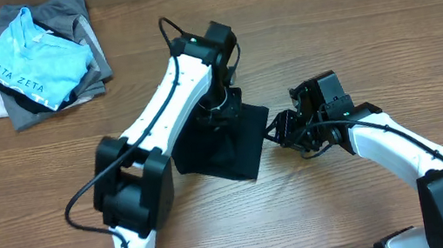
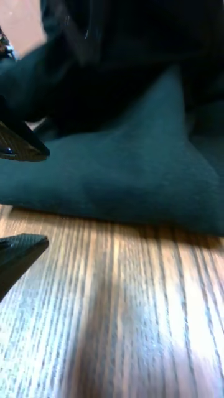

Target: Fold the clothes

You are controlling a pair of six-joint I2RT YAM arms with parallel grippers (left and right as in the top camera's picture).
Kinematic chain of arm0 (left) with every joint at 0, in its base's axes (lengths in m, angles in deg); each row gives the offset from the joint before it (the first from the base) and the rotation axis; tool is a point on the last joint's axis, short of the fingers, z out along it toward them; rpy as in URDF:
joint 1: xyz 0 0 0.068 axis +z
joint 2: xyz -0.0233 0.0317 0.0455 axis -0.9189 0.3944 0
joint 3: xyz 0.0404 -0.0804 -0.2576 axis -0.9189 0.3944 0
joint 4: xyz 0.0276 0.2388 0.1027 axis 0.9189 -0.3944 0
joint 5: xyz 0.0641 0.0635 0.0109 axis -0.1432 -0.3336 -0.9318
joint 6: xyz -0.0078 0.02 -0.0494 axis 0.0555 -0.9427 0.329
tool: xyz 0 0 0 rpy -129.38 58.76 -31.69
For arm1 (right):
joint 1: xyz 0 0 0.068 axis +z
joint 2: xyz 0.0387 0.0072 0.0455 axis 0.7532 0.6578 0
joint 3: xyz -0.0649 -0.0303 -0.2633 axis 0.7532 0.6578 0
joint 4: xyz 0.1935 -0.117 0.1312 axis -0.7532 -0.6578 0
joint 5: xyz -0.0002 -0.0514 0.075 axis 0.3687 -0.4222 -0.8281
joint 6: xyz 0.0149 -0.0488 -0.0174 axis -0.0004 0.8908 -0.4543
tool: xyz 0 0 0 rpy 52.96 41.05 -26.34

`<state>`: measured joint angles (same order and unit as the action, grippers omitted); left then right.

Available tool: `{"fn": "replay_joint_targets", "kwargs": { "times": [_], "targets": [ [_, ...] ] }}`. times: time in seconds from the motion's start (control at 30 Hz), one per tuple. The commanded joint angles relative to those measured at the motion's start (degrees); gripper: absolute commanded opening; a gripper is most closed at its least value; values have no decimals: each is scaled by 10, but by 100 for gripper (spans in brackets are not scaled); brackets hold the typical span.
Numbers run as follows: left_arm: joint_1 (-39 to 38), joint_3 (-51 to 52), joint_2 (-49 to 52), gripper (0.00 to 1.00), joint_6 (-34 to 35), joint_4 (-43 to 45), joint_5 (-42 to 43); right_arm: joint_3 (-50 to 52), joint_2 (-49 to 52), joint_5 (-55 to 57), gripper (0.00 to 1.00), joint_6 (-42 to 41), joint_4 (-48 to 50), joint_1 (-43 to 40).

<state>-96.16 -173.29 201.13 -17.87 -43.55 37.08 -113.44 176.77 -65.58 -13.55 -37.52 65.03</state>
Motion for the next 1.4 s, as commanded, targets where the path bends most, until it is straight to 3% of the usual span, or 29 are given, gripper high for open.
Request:
{"fn": "replay_joint_targets", "kwargs": {
  "times": [0.0,0.1,0.2,0.3,0.6,0.7,1.13,1.17,1.27,1.37],
  "targets": [
    [-11,-7,15,4,6,8,57,4,28,14,39,-17,12,1],
    [-26,-7,15,5,5,13,60,4,64,2,36,-23,32,1],
    [-41,-7,15,12,5,12,60,4,84,-17,35,-29,50,1],
    [-58,-7,15,26,5,10,60,4,95,-21,33,-36,62,2],
    [-94,-7,15,30,1,7,75,3,100,-19,33,-44,64,2],
    [-95,-7,15,45,-3,0,75,0,100,-14,38,-44,64,1],
    [-95,-96,9,49,-19,-69,66,-65,100,3,49,-9,-15,-54],
    [-95,-107,9,52,-18,-75,66,-70,100,3,50,-6,-22,-63],
    [-95,-132,9,75,-19,-89,66,-89,100,1,53,4,-48,-98],
    [-95,-134,9,76,-18,-95,71,-110,100,-7,53,27,-75,-130]
  ]
}}
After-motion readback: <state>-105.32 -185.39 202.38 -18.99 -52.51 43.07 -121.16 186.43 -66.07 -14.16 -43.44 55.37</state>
